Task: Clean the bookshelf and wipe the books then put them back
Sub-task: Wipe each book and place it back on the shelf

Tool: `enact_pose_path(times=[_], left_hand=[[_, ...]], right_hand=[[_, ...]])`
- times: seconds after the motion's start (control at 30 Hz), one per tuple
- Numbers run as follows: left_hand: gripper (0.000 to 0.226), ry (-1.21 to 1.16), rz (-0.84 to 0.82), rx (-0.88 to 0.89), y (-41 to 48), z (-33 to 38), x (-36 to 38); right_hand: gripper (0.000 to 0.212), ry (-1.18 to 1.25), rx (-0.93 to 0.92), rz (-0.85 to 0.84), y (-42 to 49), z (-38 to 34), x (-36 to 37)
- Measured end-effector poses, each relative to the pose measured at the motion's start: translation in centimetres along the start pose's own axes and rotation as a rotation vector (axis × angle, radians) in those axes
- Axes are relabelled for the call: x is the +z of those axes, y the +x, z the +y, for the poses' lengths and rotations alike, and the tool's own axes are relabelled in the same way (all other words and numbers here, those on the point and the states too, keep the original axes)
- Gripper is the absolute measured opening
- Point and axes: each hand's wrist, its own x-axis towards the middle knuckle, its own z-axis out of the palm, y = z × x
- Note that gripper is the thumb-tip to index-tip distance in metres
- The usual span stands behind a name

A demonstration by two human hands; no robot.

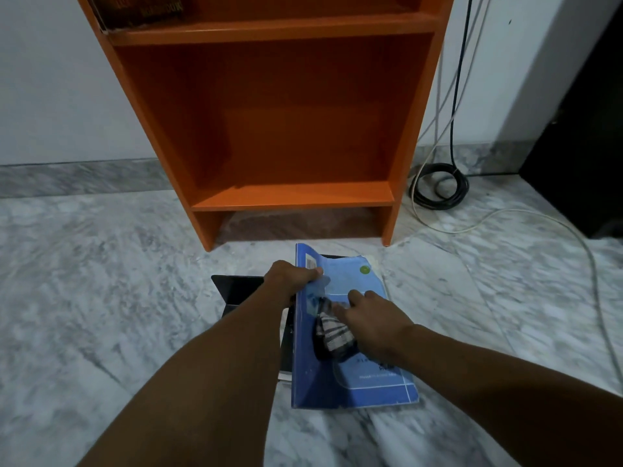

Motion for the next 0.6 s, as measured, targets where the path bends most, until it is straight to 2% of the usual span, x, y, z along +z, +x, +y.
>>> enact_pose_path(times=[0.2, 0.3, 0.4, 0.47, 0.53, 0.6], left_hand=[[0.014, -0.221, -0.055, 0.056, -1.2, 1.8, 0.5], [0.019, -0.326, -0.150, 0.099, -1.9, 3.1, -0.1], [0.012, -0.349, -0.217, 0.207, -2.4, 6.1, -1.5], [0.010, -0.383, -0.249, 0.320, -3.5, 8.7, -2.8], [0.016, -0.462, -0.304, 0.410, -4.7, 11.3, -4.1], [0.021, -0.527, -0.309, 0.469, -6.1, 13.7, -5.3]], right_hand=[[0.056, 0.198, 0.051, -0.027, -0.8, 1.5, -1.3], [0.035, 0.239, 0.075, 0.064, -1.5, 3.1, -4.0], [0.025, 0.322, 0.140, 0.370, -2.2, 5.3, -8.6], [0.032, 0.376, 0.172, 0.663, -2.5, 6.7, -12.3], [0.037, 0.437, 0.205, 0.924, -2.6, 8.0, -16.1], [0.029, 0.452, 0.212, 1.104, -2.6, 8.8, -19.7]])
